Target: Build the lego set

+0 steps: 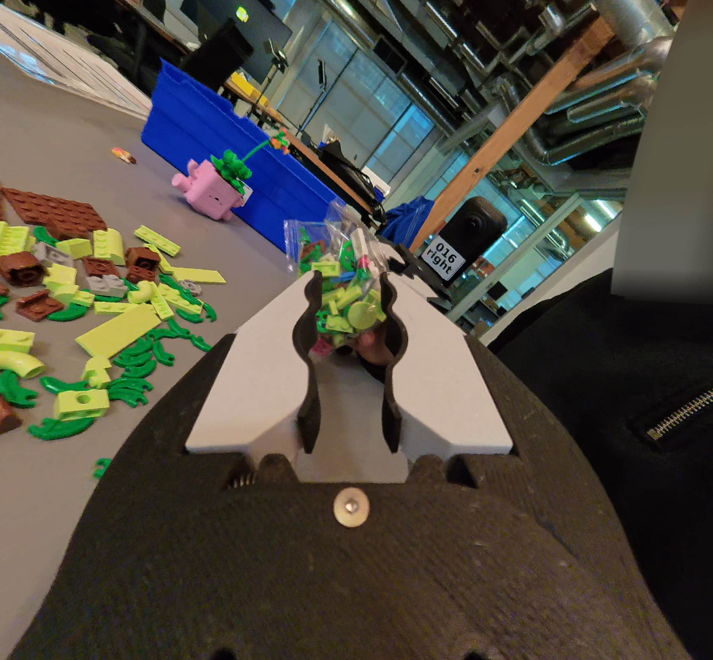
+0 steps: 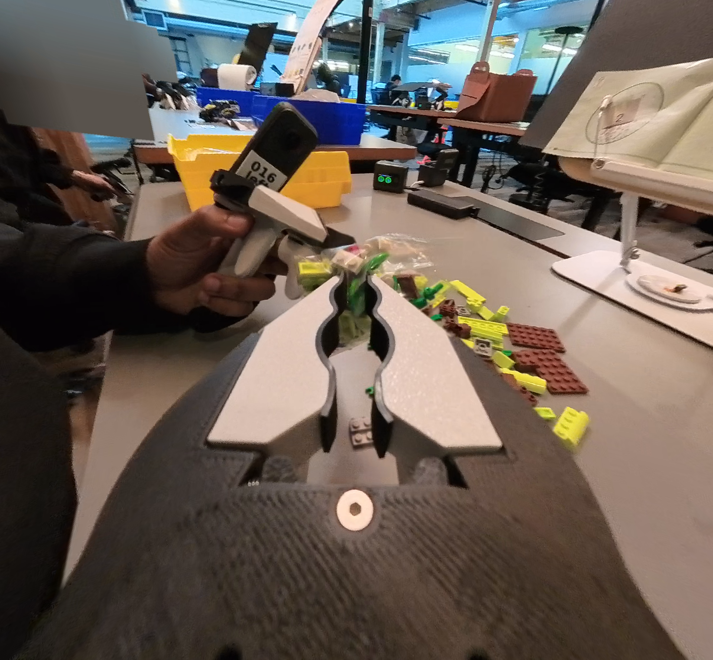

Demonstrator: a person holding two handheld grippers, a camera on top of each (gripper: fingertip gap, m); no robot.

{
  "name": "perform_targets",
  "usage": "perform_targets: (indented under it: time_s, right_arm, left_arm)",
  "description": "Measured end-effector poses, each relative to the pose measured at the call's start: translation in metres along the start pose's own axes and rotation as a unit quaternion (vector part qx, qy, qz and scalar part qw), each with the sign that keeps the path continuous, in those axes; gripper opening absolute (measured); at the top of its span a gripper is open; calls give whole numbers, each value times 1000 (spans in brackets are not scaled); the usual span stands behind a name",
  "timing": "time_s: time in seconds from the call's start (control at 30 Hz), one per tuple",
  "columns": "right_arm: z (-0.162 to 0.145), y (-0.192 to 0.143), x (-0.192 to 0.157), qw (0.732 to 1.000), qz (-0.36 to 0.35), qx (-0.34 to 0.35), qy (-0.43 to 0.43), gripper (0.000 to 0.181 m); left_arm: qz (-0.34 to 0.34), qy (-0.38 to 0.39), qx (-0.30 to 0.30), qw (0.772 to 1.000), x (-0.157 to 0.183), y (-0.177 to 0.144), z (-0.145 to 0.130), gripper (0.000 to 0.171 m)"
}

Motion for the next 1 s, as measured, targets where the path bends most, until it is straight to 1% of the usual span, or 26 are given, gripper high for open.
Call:
perform_targets:
  time_s: [0.07, 0.17, 0.23, 0.4, 0.53, 0.67, 0.83, 0.87, 0.93, 0.97, 1.0]
  right_arm:
    - [-1, 1, 0, 1000, 15, 2, 22, 7]
    - [-2, 1, 0, 998, 43, 6, 51, 9]
    - [-3, 1, 0, 997, 53, 8, 63, 10]
    - [-3, 1, 3, 994, 60, 15, 92, 20]
    - [-4, 1, 6, 994, 48, 12, 96, 13]
    - [-5, 1, 8, 993, 50, 7, 103, 2]
    - [-5, 0, 6, 994, 56, 10, 95, 1]
    - [-4, 0, 5, 994, 58, 12, 92, 3]
    - [-1, 0, 2, 995, 63, 27, 77, 27]
    - [-1, 0, 0, 996, 59, 33, 65, 32]
    - [-2, 1, -1, 996, 58, 29, 53, 32]
  left_arm:
    - [-1, 16, 4, 1000, 2, -2, 2, 29]
    - [10, 65, -38, 997, 6, 2, -2, 29]
    - [4, 78, -45, 996, 9, 4, -4, 25]
    - [-8, 56, -41, 998, 6, 0, -3, 0]
    - [-4, 57, -38, 998, 5, -2, -2, 0]
    - [-8, 56, -51, 997, 5, 0, -4, 0]
    - [-8, 58, -50, 997, 5, 1, -5, 0]
    - [-9, 57, -49, 997, 5, 0, -5, 0]
    - [-13, 52, -48, 997, 5, 1, -4, 0]
    - [-14, 52, -50, 997, 6, 1, -5, 0]
    - [-15, 53, -55, 997, 6, 2, -6, 0]
Point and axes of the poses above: each gripper's, where its closed fingertips meet, y out along the fingers, z out of its top, x = y × z across the jaws, the point moved 9 cm from there along -y, back along the fingers, and after that the axes turned 7 degrees about x, right-handed, at the moved point
